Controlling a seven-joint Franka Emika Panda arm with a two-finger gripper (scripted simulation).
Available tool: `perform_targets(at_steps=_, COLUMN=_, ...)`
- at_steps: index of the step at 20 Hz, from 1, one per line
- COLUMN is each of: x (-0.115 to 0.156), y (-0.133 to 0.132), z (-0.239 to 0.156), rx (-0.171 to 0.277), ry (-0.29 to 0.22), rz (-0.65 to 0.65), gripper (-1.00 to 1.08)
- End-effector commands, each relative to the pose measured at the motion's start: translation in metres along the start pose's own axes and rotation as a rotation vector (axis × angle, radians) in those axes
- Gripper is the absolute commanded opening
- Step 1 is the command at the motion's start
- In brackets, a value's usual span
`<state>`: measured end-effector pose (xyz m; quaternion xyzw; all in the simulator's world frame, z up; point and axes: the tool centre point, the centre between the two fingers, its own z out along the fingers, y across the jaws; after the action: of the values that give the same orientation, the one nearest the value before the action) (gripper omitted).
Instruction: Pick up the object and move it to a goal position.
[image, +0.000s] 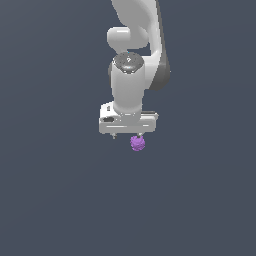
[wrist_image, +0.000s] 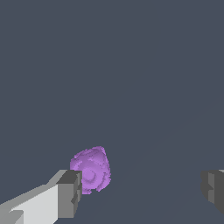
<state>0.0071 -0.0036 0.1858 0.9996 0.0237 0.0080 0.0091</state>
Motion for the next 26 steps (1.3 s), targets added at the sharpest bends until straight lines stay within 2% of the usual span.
perform_targets(at_steps=1, x=0.000, y=-0.001, z=-0.001, rx=0.000, ry=0.000, rz=-0.001, gripper=1.00)
perform_targets(at_steps=10, x=-0.011, y=-0.013, z=0.022, rx=0.003, ry=-0.003, rz=-0.063, gripper=1.00)
perform_targets(at_steps=19, x=-0.043, y=-0.044, z=0.072, rx=0.013, ry=-0.010, rz=-0.216, gripper=1.00)
perform_targets(at_steps=26, x=-0.059, y=-0.057, z=0.092, rx=0.020, ry=-0.013, rz=-0.282, gripper=1.00)
